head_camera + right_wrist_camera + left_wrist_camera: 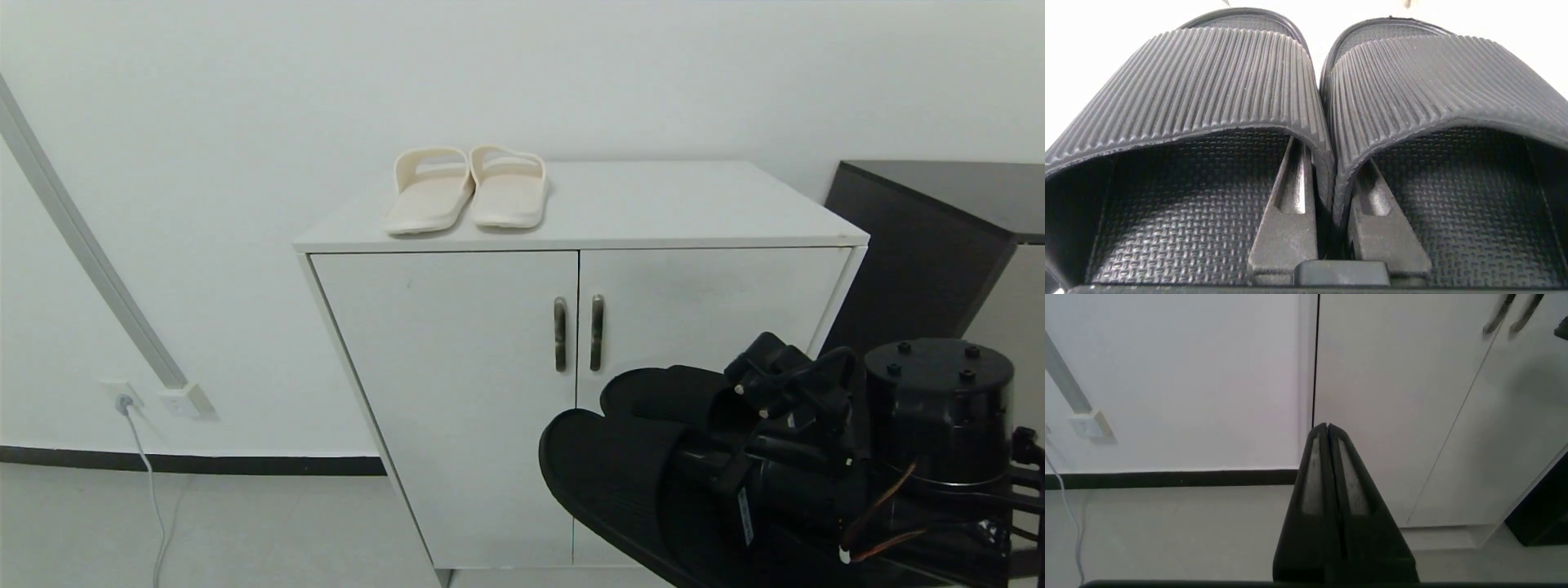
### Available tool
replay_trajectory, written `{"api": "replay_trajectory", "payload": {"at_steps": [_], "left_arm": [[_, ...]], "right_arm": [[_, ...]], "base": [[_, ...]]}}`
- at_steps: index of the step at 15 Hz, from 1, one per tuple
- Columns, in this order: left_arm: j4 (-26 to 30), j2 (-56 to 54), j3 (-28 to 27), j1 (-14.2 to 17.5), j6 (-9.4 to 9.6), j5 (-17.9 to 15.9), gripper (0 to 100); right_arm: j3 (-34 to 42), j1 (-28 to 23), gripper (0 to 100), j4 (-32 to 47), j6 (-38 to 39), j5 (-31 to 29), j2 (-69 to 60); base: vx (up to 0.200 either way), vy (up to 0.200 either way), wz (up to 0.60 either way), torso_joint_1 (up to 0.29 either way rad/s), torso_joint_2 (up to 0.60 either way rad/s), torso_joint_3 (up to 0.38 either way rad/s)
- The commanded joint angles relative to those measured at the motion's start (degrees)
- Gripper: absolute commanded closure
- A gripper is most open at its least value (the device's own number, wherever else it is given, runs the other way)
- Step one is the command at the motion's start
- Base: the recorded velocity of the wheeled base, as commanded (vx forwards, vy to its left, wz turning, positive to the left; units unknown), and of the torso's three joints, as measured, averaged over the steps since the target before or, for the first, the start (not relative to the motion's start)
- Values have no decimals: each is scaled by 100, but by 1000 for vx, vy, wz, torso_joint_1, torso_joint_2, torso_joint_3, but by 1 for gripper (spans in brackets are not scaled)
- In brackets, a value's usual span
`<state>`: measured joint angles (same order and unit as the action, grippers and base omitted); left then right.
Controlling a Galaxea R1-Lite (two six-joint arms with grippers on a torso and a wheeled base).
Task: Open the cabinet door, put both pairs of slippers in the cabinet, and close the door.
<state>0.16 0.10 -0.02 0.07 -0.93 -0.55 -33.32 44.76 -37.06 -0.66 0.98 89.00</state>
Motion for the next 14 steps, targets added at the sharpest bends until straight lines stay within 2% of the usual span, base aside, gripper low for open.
{"api": "replay_trajectory", "payload": {"at_steps": [1, 7, 11, 14], "left_arm": [[2, 8, 2, 1, -4, 11, 100], [2, 8, 2, 1, 22, -7, 100], [2, 8, -6, 1, 31, -7, 100], [2, -1, 2, 1, 22, -7, 100]], "right_arm": [[1, 15, 100, -3, -4, -1, 21], [9, 6, 100, -3, 57, -10, -6], [53, 6, 100, -3, 22, -18, -15], [132, -20, 100, -12, 13, 17, -59]], "base": [[0, 0, 0, -129, 471, 334], [0, 0, 0, -97, 455, 359], [0, 0, 0, -22, 408, 381], [0, 0, 0, -2, 118, 111]]}}
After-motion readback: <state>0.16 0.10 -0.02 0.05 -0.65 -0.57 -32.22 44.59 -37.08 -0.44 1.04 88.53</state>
